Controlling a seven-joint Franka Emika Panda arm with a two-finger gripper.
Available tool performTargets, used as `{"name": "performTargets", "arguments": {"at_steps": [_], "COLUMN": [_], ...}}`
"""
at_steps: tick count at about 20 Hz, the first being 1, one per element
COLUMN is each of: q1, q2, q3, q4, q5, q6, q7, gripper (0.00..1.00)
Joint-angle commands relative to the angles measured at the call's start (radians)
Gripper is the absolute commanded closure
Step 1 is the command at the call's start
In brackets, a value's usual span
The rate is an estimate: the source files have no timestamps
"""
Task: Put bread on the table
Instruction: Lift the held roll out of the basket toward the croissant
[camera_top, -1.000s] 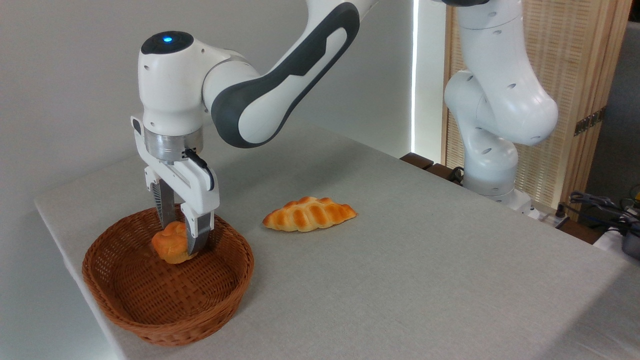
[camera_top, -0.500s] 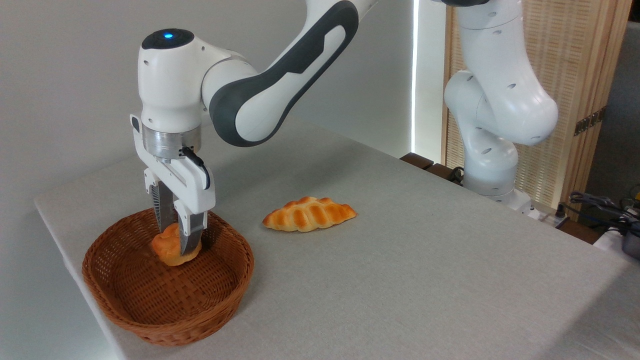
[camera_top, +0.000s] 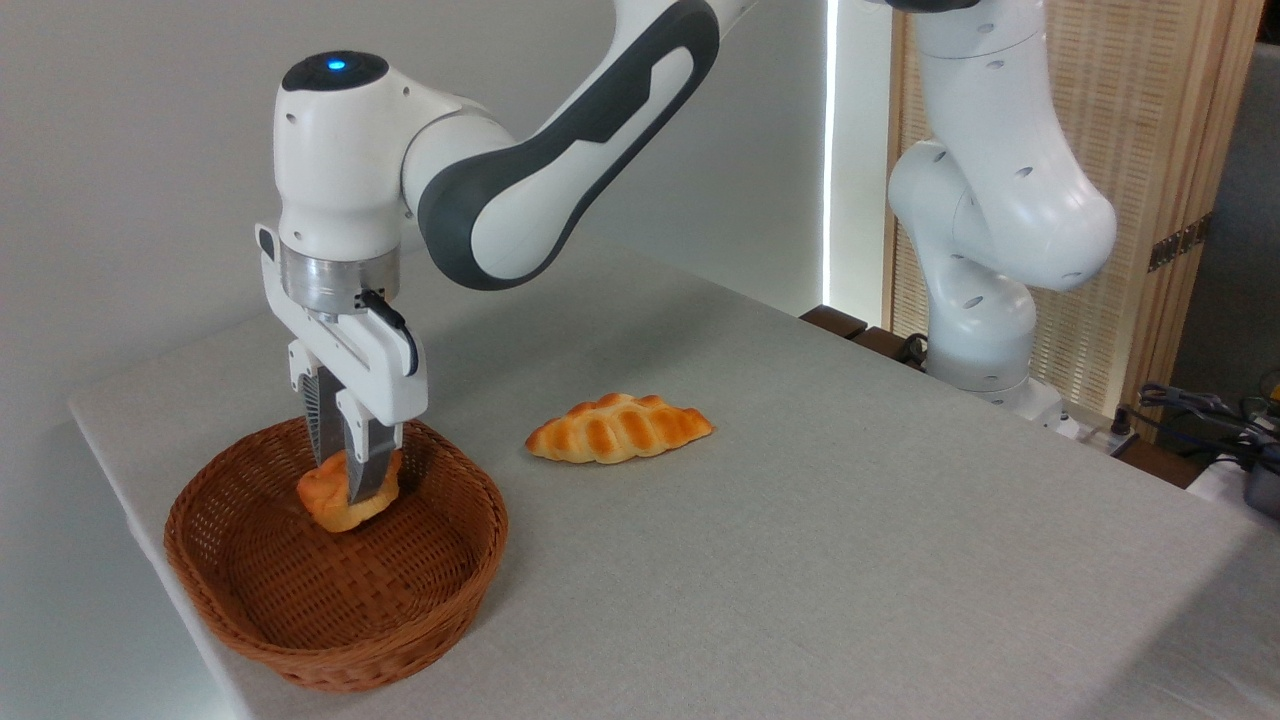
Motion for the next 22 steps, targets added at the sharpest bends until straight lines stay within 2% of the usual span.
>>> {"name": "performTargets", "arguments": {"at_steps": [1, 5, 8, 9, 11, 15, 18, 19, 20, 21, 22], "q1": [0.006, 0.006, 0.005, 0.005, 0.005, 0.000, -0.006, -0.012, -0.027, -0.036, -0.040], "q2": [-0.058, -0.116, -0.164, -0.179, -0.208, -0.263, -0.273, -0.273, -0.270, -0.265, -0.262], "q3": [0.014, 0.040, 0.040, 0.040, 0.040, 0.038, 0.028, 0.028, 0.028, 0.028, 0.028], "q4": [0.002, 0.002, -0.001, -0.002, -0.017, -0.092, -0.131, -0.142, -0.154, -0.162, -0.168], "q5": [0.008, 0.008, 0.007, 0.007, 0.007, 0.007, 0.007, 0.007, 0.007, 0.007, 0.007], "q6": [-0.011, -0.083, -0.191, -0.236, -0.311, -0.336, -0.336, -0.336, -0.334, -0.333, -0.333], "q7": [-0.037, -0.072, -0.088, -0.086, -0.077, -0.073, -0.056, -0.054, -0.053, -0.053, -0.053], "gripper": [0.50, 0.49, 0.47, 0.41, 0.41, 0.42, 0.40, 0.33, 0.21, 0.00, 0.00]}}
